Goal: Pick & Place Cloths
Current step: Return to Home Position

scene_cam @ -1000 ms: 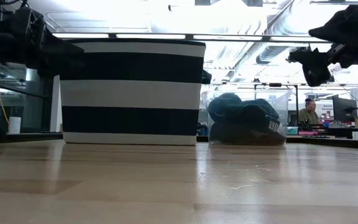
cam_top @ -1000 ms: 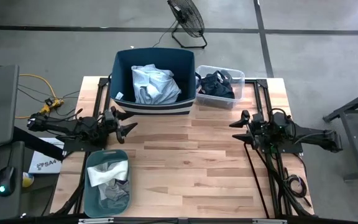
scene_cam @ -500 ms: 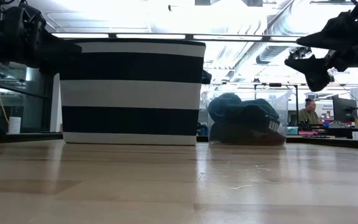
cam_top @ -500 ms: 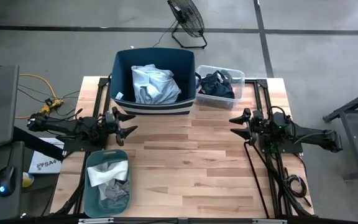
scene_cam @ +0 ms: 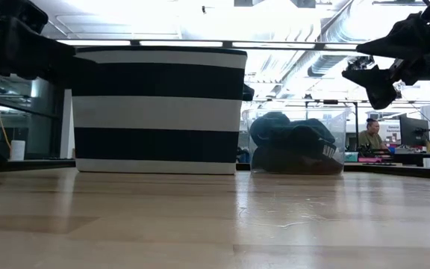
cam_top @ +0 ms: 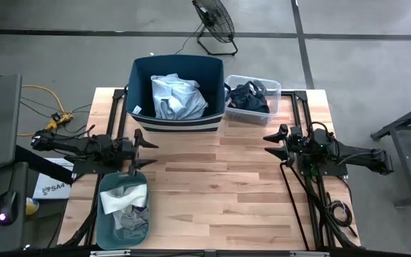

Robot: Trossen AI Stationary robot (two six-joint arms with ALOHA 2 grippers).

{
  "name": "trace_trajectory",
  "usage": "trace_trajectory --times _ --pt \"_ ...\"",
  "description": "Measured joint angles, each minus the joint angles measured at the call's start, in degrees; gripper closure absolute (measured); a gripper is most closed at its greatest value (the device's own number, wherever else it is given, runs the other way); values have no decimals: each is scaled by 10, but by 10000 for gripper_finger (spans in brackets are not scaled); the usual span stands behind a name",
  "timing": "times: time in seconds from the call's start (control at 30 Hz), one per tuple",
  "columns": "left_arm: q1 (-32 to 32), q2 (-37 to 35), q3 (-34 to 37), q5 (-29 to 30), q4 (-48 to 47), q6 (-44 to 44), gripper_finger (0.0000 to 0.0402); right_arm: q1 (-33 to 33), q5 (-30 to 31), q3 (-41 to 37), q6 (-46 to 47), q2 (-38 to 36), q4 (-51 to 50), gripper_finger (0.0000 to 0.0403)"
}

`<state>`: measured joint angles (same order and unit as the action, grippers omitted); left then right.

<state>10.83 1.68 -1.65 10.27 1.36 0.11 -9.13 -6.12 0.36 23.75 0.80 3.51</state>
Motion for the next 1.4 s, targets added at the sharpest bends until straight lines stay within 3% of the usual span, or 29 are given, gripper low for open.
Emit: trace_trajectory --times 0.13,1.4 --pt "0 0 0 -22 -9 9 146 0 0 0 0 0 1 144" --pt "0 0 0 -20 -10 10 146 0 0 0 0 0 1 144"
